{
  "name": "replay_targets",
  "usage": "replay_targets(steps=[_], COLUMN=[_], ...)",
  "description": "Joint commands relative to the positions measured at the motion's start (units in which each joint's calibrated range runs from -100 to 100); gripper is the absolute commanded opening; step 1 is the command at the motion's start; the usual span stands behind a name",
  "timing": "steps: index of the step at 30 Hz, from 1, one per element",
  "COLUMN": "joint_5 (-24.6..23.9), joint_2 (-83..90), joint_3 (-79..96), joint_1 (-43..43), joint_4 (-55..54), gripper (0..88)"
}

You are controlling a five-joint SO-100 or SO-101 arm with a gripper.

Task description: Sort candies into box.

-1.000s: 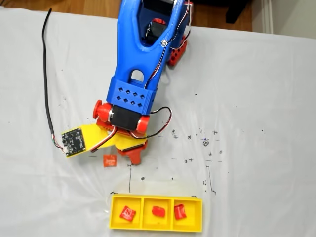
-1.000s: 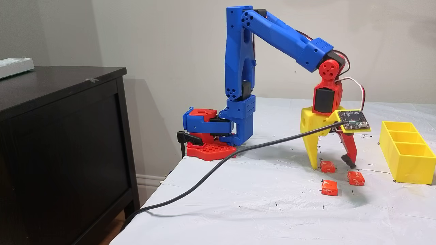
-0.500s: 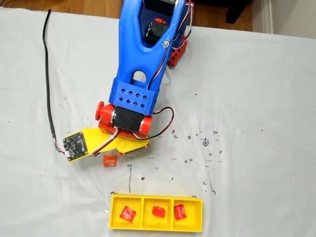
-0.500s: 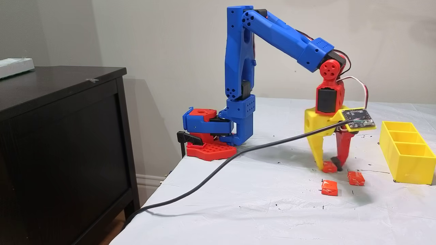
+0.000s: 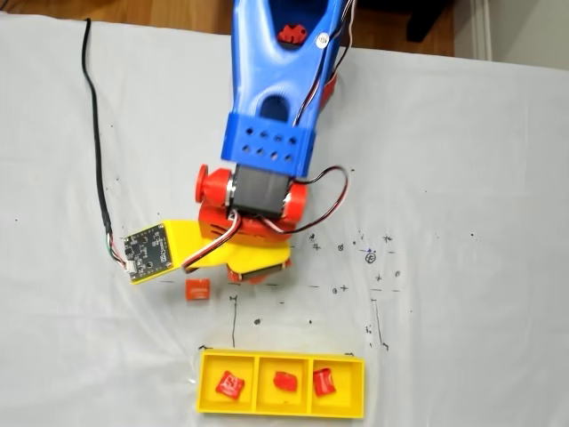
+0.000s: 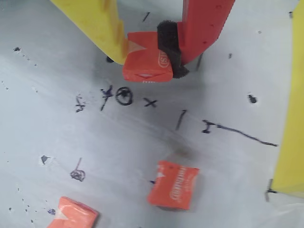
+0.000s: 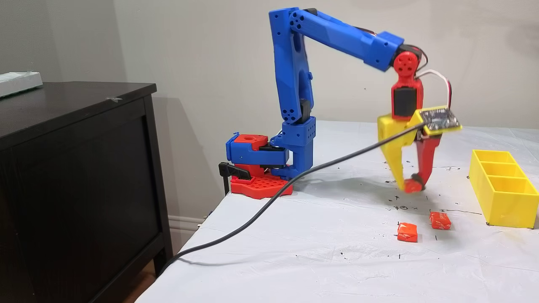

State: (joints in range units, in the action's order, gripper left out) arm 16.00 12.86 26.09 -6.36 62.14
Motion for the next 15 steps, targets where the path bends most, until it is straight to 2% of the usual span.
replay_targets(steps=[1, 11, 15], joint_5=[-2.98, -9.91, -12.01], joint_2=[6.39, 6.22, 6.22], joint_3=[-12.66, -18.22, -14.39], joint_1=[2.46, 8.44, 12.43], joint_4=[1.34, -3.73, -10.94], gripper=[0.2, 0.2, 0.2])
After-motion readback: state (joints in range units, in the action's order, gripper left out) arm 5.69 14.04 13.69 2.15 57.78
